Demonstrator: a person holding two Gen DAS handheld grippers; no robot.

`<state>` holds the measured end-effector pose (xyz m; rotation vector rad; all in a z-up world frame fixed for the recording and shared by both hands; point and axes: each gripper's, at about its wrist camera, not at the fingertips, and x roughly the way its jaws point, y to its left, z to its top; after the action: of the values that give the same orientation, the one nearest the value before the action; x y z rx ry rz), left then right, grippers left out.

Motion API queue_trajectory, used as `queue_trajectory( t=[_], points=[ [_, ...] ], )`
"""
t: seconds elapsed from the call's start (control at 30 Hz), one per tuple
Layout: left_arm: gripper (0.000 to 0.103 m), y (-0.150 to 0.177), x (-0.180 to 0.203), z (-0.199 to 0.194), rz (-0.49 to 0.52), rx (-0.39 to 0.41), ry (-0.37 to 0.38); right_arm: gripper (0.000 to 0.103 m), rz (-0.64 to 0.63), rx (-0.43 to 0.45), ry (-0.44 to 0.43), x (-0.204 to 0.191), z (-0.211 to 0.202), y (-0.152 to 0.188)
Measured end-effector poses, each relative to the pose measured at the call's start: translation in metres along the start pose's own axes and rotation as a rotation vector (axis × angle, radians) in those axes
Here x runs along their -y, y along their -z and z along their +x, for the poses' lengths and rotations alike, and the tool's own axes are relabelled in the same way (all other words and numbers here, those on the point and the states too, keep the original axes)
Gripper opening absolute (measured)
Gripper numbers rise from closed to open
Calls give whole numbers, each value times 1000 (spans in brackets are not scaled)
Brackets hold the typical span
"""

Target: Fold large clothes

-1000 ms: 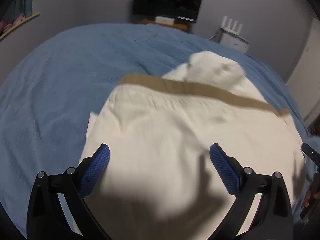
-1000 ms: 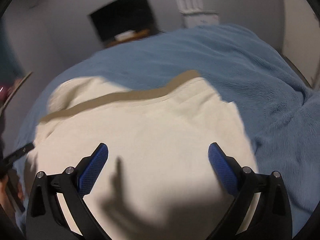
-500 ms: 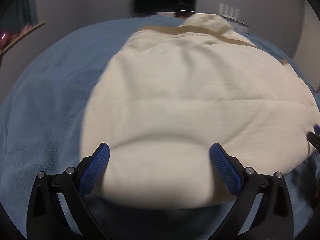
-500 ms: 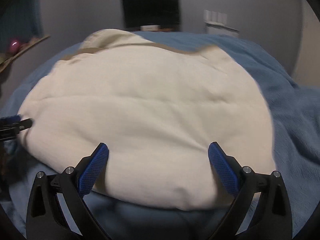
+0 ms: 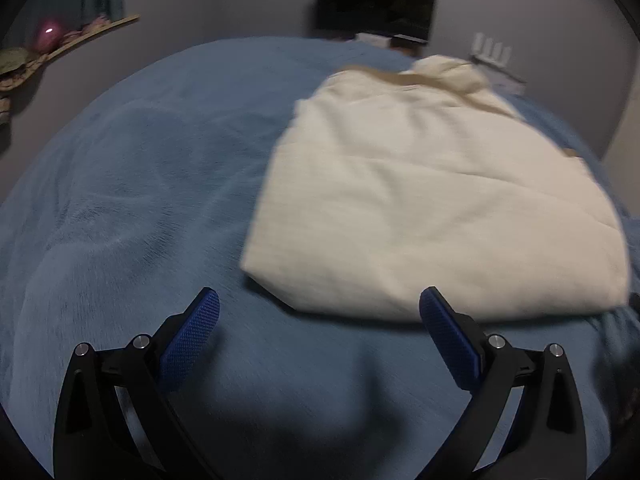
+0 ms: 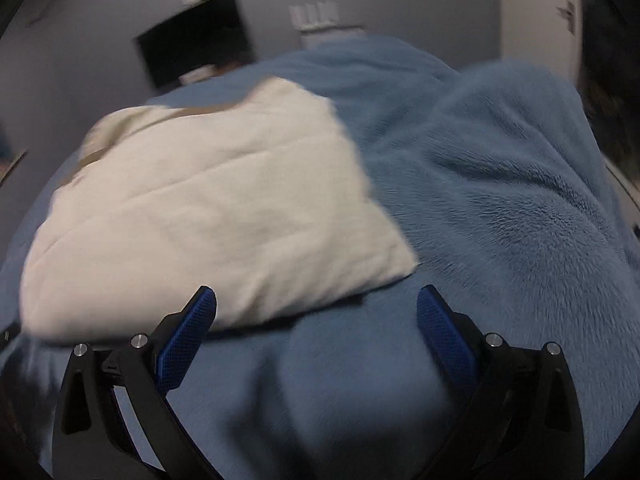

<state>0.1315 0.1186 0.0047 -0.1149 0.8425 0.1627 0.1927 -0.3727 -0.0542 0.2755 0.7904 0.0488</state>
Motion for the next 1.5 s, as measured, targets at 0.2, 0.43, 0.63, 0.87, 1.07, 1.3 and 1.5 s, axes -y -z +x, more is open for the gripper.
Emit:
queue_trajectory(
  t=[0.2, 0.43, 0.63, 0.87, 1.07, 1.3, 1.5],
  points=[
    [97, 37, 35, -36, 108, 25, 20, 95, -127, 44, -54, -33, -39, 35],
    [96, 63, 54, -43, 140, 10, 60, 95, -221, 80, -42, -59, -57, 66],
    [96, 66, 56, -33, 127, 23, 73, 95, -322, 75, -20, -83, -45, 83],
    [97, 71, 65, -33, 186, 35, 38, 95, -327, 52, -9, -82, -37, 89],
    [96, 74, 72, -35, 237, 48, 34, 95, -302, 49, -6, -77, -37, 88],
    [97, 74, 73, -32, 257, 43, 35, 95, -290, 38, -1, -74, -34, 86],
    [97, 74, 74, -30, 263, 38, 40, 95, -286, 29, 6, -73, -32, 87]
  ],
)
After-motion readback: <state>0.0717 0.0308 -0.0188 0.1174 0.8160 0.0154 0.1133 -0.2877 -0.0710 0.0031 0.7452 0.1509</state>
